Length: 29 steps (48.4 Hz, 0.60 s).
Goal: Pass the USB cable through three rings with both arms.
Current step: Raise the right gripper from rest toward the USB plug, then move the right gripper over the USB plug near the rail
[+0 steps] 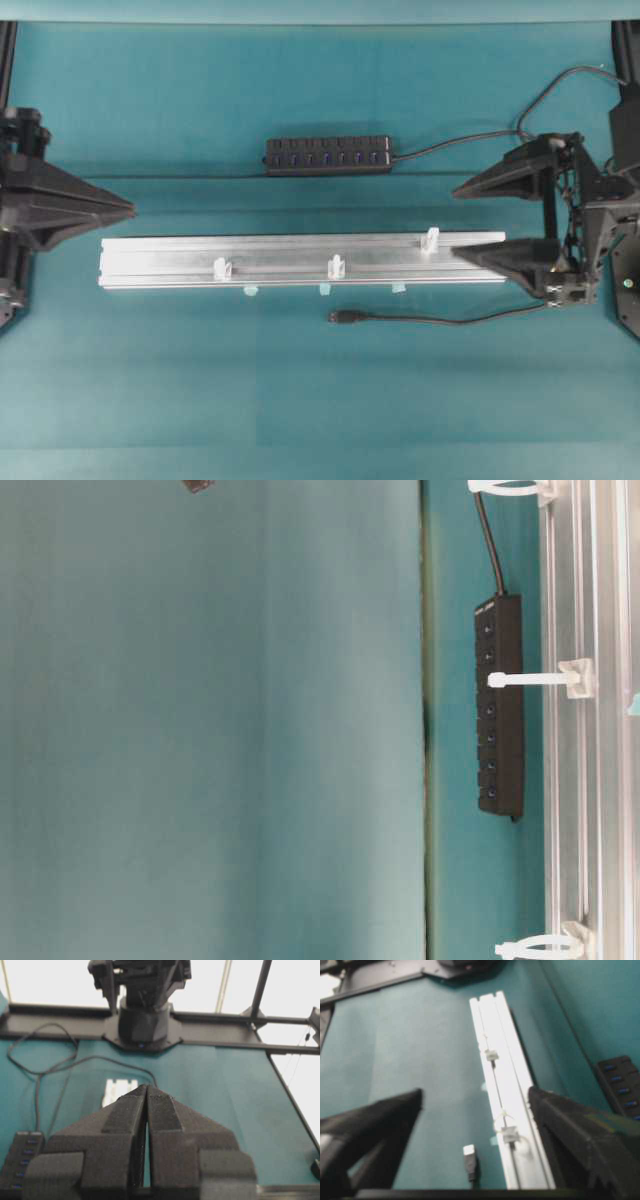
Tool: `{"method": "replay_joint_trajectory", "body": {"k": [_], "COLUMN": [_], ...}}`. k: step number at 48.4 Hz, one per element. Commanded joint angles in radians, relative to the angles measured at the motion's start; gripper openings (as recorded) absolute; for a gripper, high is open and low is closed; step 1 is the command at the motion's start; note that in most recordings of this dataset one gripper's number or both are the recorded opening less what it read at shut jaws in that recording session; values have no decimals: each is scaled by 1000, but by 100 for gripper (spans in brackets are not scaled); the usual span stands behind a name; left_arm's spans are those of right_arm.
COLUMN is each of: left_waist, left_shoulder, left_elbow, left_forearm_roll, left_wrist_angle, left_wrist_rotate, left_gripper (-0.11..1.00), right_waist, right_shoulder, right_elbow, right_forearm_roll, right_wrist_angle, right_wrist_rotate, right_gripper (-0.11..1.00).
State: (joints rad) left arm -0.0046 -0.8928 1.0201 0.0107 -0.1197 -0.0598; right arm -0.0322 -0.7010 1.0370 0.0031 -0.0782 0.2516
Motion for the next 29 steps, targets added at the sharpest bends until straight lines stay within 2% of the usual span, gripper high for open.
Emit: {"method": "replay_joint_trajectory", "body": {"k": [1, 2, 4, 7, 14, 18, 23, 29], "left_waist": [3, 3, 3, 3, 3, 3, 5, 3], "left_shoulder": [15, 17, 18, 18, 15, 18, 20, 20], "left_elbow": [-28, -28, -28, -28, -28, -28, -28, -28], "left_forearm_roll": [3, 3, 3, 3, 3, 3, 3, 3], "left_wrist_angle": [-5, -5, -5, -5, -2, 6, 26, 57], "left_wrist_rotate": [-9, -12, -15, -18, -15, -15, -15, -15], "left_gripper": [2, 2, 2, 2, 2, 2, 2, 3], "right_waist": [3, 5, 5, 8, 12, 12, 15, 34], "right_shoulder": [8, 9, 9, 9, 18, 34, 72, 149], "right_elbow": [-28, -28, -28, -32, -63, -95, -144, -212], "right_forearm_roll": [-6, -6, -6, -8, -8, -6, -8, -9], "right_wrist_angle": [-3, -2, 3, 9, 75, 149, 253, 367], "right_wrist_rotate": [3, 2, 3, 3, 5, 3, 2, 0], "right_gripper": [88, 89, 85, 69, 25, 8, -5, -10]}}
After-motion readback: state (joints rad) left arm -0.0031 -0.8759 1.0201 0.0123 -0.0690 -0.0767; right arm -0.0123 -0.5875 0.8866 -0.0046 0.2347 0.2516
